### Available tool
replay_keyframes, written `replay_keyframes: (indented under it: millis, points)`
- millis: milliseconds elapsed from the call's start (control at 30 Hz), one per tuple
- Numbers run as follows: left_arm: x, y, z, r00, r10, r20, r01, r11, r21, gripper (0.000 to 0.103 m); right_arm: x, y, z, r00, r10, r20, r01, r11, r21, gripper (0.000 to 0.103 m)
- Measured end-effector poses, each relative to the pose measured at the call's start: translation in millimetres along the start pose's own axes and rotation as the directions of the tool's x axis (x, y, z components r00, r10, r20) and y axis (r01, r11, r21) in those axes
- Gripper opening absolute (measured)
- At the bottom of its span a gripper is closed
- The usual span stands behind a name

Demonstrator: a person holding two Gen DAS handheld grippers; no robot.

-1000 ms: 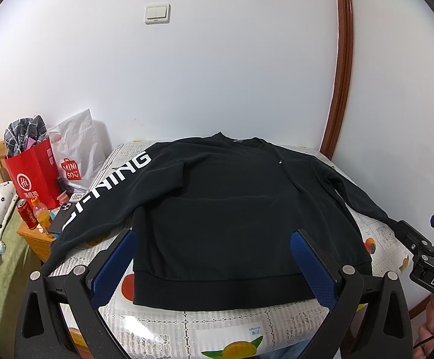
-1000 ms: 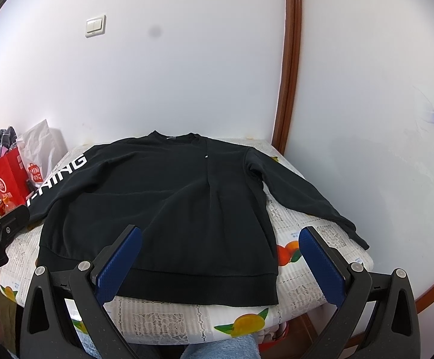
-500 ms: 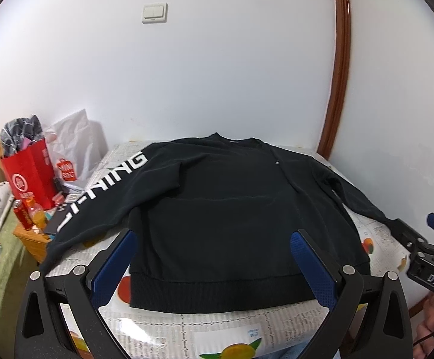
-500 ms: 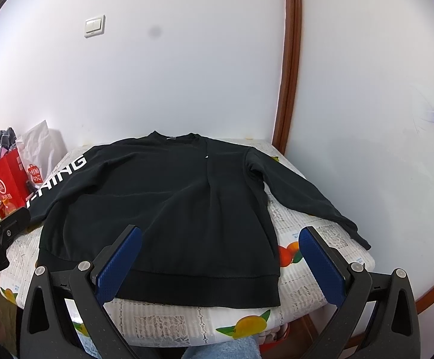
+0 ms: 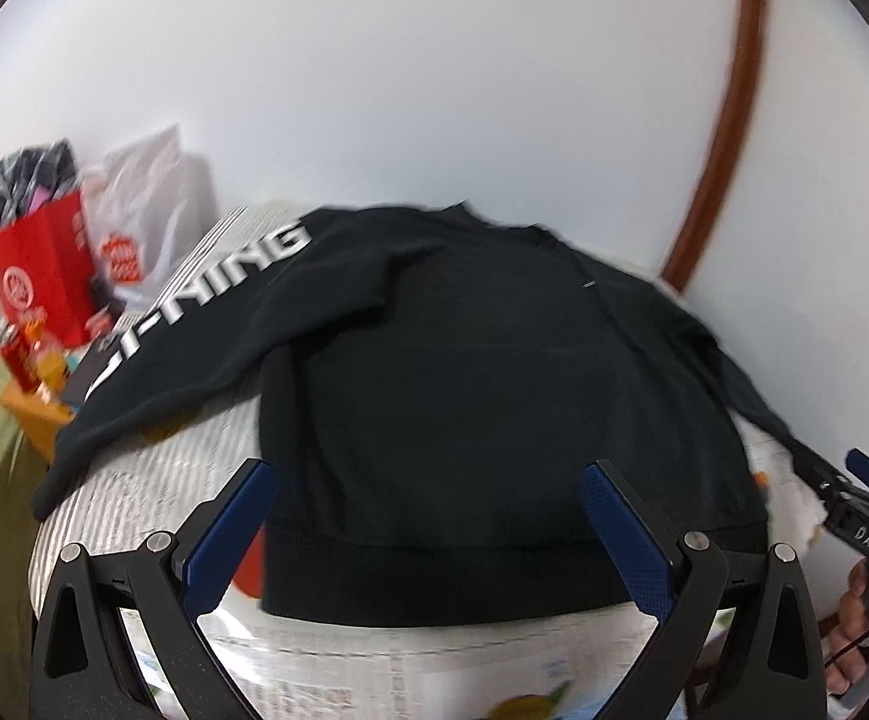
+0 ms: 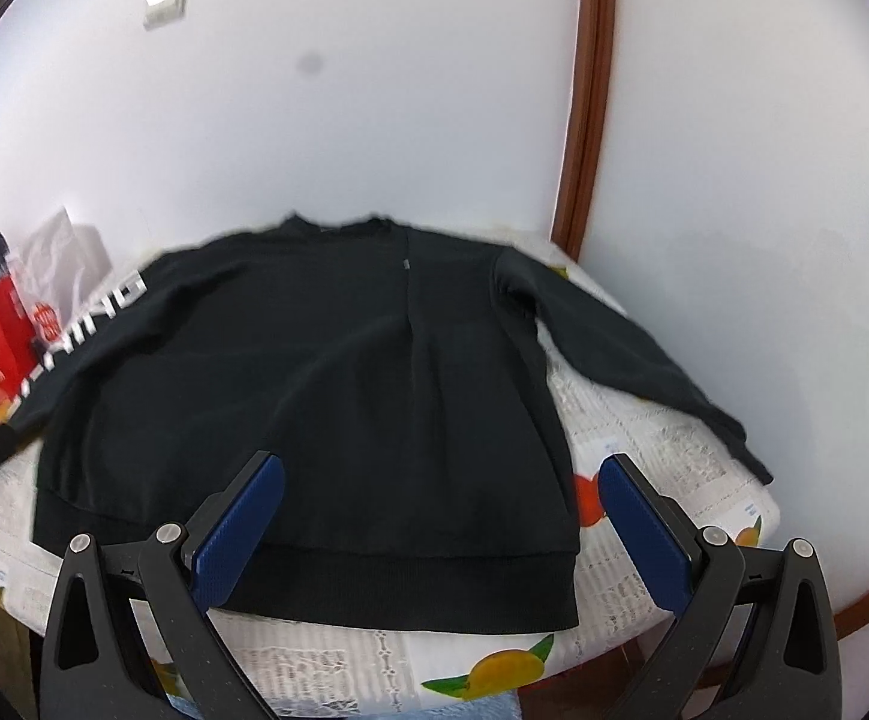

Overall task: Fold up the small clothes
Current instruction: 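Grasp the sleeve with white LI-NING lettering with the left gripper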

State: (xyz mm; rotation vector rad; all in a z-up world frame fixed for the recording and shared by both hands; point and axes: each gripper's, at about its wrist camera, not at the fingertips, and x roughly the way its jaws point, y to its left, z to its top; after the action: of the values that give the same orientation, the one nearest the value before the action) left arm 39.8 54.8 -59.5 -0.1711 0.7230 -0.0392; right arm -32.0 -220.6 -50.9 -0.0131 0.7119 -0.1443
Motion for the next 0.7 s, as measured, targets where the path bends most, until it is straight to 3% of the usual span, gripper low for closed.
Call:
replay_keyframes:
  millis: [200, 333, 500, 600, 700]
  points:
    - [31, 54, -4, 0.996, 0.068, -0.053, -0.073, 0.992, -0.102, 0.102, 46, 6, 2, 0.997, 0.028, -0.067, -0.029, 0.999, -0.013, 0.102]
    - [51, 99, -8, 0.994, 0.072, -0.076, -0.087, 0.973, -0.215, 0.097, 73, 20, 5, 0.995, 0.052, -0.09, -0.057, 0.997, -0.054, 0.102]
    - [70, 147, -7, 0.995, 0.071, -0.072, -0.092, 0.928, -0.362, 0.089, 89, 32, 12, 0.994, 0.072, -0.079, -0.076, 0.996, -0.052, 0.102]
    - [83, 169, -6, 0.998, 0.038, -0.056, -0.06, 0.887, -0.457, 0.082, 99, 37, 19, 0.99, 0.1, -0.098, -0.105, 0.993, -0.047, 0.102]
    - [92, 185, -1, 0.999, 0.04, -0.015, -0.042, 0.842, -0.537, 0.076, 109, 44, 26, 0.991, 0.076, -0.113, -0.084, 0.994, -0.068, 0.102]
